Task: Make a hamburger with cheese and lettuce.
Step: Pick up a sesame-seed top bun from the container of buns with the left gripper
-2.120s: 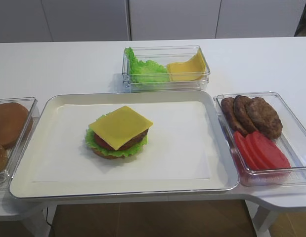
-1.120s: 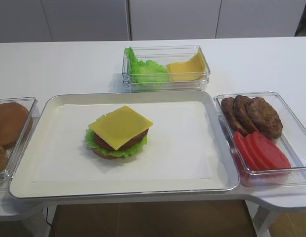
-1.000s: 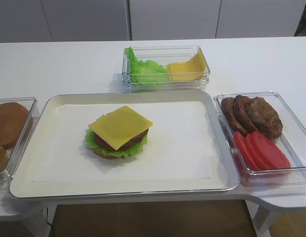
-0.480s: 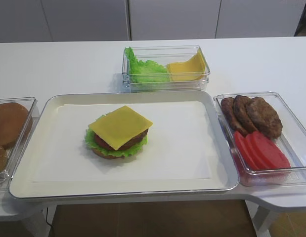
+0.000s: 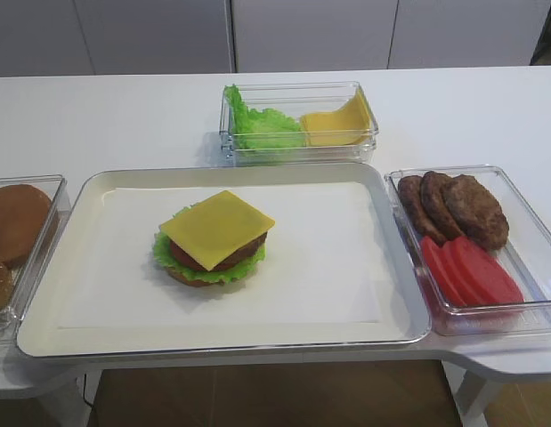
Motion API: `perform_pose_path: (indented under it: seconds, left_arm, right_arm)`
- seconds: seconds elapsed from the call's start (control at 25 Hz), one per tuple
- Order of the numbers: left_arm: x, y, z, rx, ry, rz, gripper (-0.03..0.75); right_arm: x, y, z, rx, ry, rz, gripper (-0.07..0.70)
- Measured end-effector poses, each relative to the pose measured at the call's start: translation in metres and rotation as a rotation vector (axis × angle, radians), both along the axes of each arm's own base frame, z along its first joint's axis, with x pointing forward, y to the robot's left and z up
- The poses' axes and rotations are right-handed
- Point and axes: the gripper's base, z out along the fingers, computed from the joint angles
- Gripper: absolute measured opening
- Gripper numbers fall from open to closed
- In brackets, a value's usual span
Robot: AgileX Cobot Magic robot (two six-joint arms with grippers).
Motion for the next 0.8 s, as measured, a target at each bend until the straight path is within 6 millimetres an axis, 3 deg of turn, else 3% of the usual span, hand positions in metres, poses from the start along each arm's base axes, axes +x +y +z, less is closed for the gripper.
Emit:
perform_pose_path:
  seconds: [0.28,0.4,0.56,0.8]
  left_arm:
    - [0.053,0.014,0.002,-0.017,0.119,0.067,0.475]
    - [0.067,0.024,-0.003,-0.062,0.170,0.078,0.475]
    - [0.076,0.037,-0.017,-0.120,0.263,0.083,0.475]
    - [0.075,0.059,-0.024,-0.093,0.304,0.058,0.475]
  right_arm:
    - [0.000,0.000,0.000,0.000,0.000,0.000,0.468]
    - [0.000,0.000,0.000,0.000,0.000,0.000,0.468]
    - [0.000,0.000,0.000,0.000,0.000,0.000,0.468]
    - [0.000,0.000,0.000,0.000,0.000,0.000,0.468]
